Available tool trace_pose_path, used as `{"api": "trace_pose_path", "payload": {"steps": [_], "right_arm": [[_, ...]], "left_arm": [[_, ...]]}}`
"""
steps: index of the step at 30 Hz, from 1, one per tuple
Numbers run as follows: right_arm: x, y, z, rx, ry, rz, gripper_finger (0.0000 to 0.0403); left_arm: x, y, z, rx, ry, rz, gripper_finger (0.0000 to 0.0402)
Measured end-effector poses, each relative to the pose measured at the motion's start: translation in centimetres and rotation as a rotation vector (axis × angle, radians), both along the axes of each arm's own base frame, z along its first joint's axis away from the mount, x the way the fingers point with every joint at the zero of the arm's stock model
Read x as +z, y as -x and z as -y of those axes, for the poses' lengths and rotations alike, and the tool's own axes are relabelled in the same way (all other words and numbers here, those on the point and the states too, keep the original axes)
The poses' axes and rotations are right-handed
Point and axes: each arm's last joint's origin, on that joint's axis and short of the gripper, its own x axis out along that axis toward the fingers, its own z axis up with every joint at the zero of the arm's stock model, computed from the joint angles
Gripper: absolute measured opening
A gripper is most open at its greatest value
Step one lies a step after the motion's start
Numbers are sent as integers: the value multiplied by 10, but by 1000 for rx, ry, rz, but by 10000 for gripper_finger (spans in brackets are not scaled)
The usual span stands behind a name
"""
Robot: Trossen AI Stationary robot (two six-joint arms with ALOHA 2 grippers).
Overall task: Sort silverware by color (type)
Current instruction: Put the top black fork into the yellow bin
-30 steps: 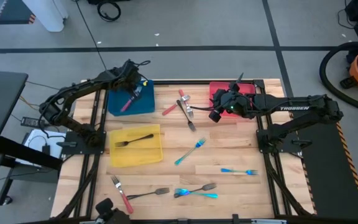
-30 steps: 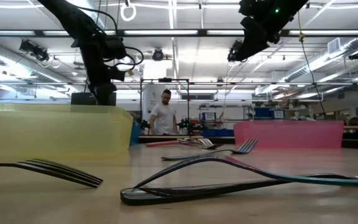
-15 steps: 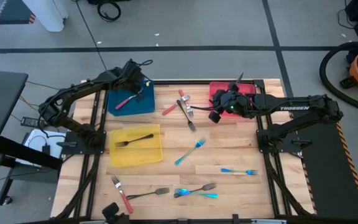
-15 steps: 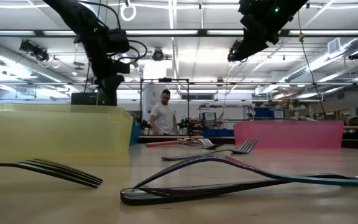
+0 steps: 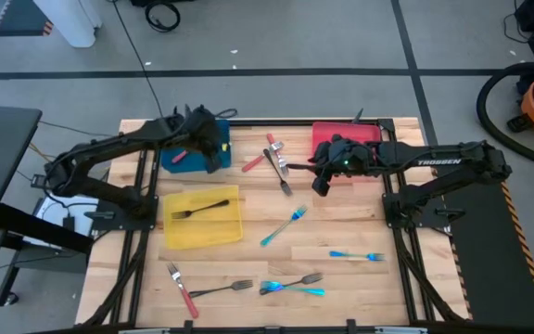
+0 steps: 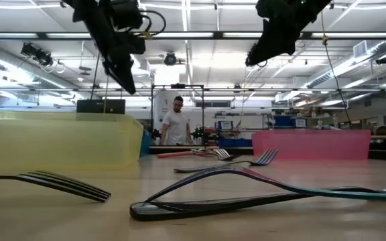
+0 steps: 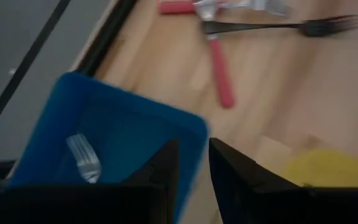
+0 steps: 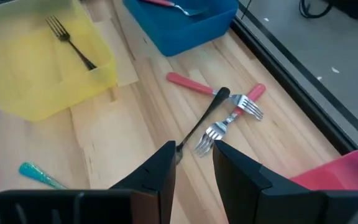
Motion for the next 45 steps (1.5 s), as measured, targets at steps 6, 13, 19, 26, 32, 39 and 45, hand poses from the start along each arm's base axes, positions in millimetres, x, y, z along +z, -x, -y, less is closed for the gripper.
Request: {"api": "trace_pose_path", "payload": {"steps": [6, 13, 19, 26, 32, 39, 45], "right_arm": [[-8, -11, 2, -19, -21, -7, 114], [-34, -46, 20, -32, -17, 16, 114], [-67, -77, 40, -68, -30, 35, 113], [-100, -100, 68, -147, -40, 27, 113], [-105, -120, 85, -194, -97, -16, 113], [-118, -139, 94, -245, -190, -144, 113], [-124, -151, 97, -256, -223, -162, 113]], "left_arm": [[1, -13, 27, -53, 35, 23, 89], [0, -23, 55, -162, 40, 23, 89], [0, -26, 64, -199, 39, 21, 89], [0, -26, 65, -207, 37, 20, 89], [0, -26, 65, -208, 37, 19, 89], [0, -26, 65, -208, 38, 14, 89], [-1, -24, 66, -221, 37, -9, 89]]}}
